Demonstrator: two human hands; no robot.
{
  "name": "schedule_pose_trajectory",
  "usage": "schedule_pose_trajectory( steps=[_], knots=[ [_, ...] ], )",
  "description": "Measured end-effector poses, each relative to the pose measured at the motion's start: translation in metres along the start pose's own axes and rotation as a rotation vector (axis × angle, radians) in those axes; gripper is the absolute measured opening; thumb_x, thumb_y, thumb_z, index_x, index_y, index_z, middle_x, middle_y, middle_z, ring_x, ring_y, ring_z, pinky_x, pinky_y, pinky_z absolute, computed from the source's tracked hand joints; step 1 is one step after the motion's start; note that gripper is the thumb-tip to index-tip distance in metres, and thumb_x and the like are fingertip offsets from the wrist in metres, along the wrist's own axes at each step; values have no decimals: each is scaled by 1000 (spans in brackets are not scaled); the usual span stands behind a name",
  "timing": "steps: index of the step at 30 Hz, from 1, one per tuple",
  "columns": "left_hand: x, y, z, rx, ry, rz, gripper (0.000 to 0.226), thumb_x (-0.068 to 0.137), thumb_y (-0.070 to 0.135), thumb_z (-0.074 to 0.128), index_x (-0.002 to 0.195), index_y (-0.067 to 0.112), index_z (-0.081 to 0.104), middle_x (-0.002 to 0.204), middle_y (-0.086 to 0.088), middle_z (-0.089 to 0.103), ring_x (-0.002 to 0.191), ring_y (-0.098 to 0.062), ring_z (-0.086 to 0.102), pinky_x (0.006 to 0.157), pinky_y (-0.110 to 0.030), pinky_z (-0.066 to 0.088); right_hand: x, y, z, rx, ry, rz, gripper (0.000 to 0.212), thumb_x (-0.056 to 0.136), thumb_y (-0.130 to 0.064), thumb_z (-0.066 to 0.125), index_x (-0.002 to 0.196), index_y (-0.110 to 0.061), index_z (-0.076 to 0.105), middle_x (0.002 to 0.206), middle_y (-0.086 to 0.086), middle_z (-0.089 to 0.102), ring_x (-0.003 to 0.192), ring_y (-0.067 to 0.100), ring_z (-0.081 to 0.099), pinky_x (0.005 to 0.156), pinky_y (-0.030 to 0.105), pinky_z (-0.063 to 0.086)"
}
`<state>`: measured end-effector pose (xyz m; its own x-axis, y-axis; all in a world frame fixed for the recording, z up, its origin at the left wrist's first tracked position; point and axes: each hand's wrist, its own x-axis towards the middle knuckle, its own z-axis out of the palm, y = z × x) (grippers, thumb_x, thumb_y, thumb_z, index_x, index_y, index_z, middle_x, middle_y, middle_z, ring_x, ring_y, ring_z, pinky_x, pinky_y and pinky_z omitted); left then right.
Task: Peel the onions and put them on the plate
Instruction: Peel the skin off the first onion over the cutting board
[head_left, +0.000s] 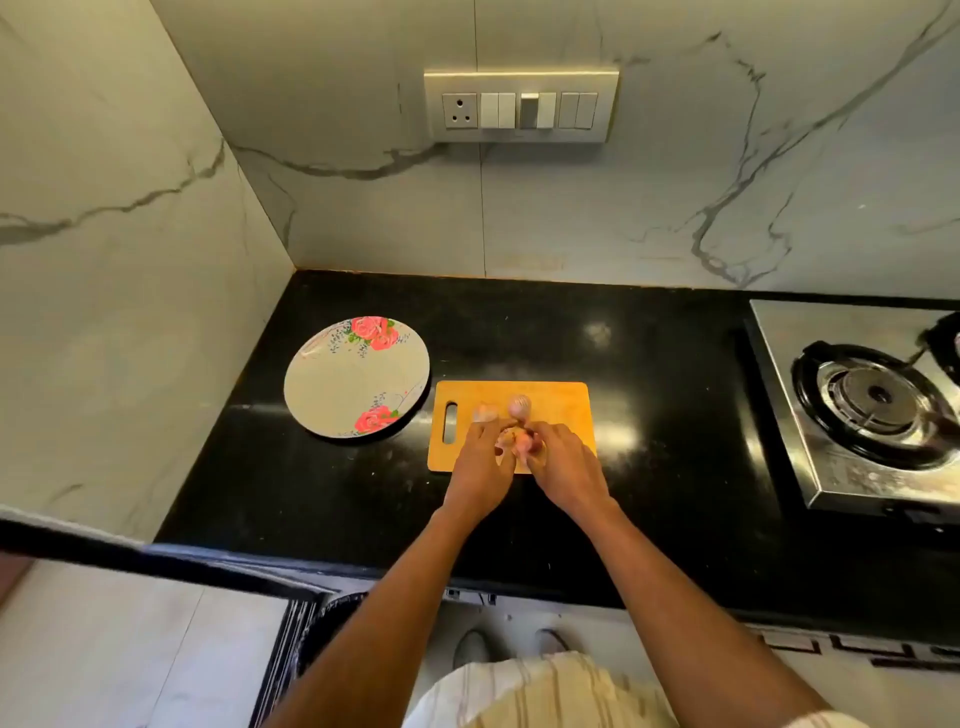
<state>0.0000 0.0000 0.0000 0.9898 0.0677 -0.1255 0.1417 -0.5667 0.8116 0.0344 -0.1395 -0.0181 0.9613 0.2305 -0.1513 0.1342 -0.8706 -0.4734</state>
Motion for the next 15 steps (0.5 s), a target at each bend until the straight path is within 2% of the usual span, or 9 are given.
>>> schedule_pose_trajectory(
  steps=[5, 7, 9, 10, 13, 15],
  knots=[
    [3, -2, 3, 5, 2, -65, 37, 99, 16, 59, 135, 24, 54, 141, -3, 49, 124, -17, 54, 105, -31, 48, 5, 2, 0, 251, 18, 84, 32, 94, -29, 68, 125, -25, 61, 120, -3, 65, 104, 18, 64, 86, 31, 55],
    [3, -5, 4, -15, 14, -78, 37, 99, 16, 59, 135, 25, 54, 141, -3, 50, 124, -16, 54, 104, -30, 48, 7, 6, 1, 373, 55, 104, 27, 93, -30, 69, 120, -25, 64, 112, -5, 68, 96, 12, 64, 79, 24, 54],
    [5, -5, 2, -40, 46, -94, 35, 101, 22, 58, 135, 25, 55, 139, -3, 52, 122, -14, 54, 101, -26, 48, 7, 6, -5, 501, 93, 158, 26, 92, -32, 71, 116, -23, 66, 105, -8, 68, 88, 6, 60, 71, 13, 46],
    [8, -4, 1, -73, 63, -105, 33, 101, 26, 57, 135, 25, 55, 138, -2, 54, 121, -12, 55, 98, -24, 48, 7, 5, -10, 567, 106, 185, 26, 91, -32, 71, 115, -22, 67, 103, -9, 67, 88, 6, 60, 71, 12, 45],
    [14, 10, -3, -299, 33, -131, 33, 101, 37, 55, 133, 28, 57, 132, 4, 60, 110, -10, 63, 93, -26, 53, 7, 3, -25, 746, 66, 177, 27, 92, -32, 70, 117, -21, 67, 107, -7, 70, 96, 11, 66, 78, 23, 56],
    [19, 21, -8, -427, 9, -147, 39, 98, 45, 56, 133, 29, 60, 128, 6, 62, 103, -12, 68, 88, -26, 58, 6, -1, -34, 838, 39, 148, 23, 94, -31, 67, 116, -22, 67, 106, -4, 72, 92, 12, 69, 73, 21, 58]
  ],
)
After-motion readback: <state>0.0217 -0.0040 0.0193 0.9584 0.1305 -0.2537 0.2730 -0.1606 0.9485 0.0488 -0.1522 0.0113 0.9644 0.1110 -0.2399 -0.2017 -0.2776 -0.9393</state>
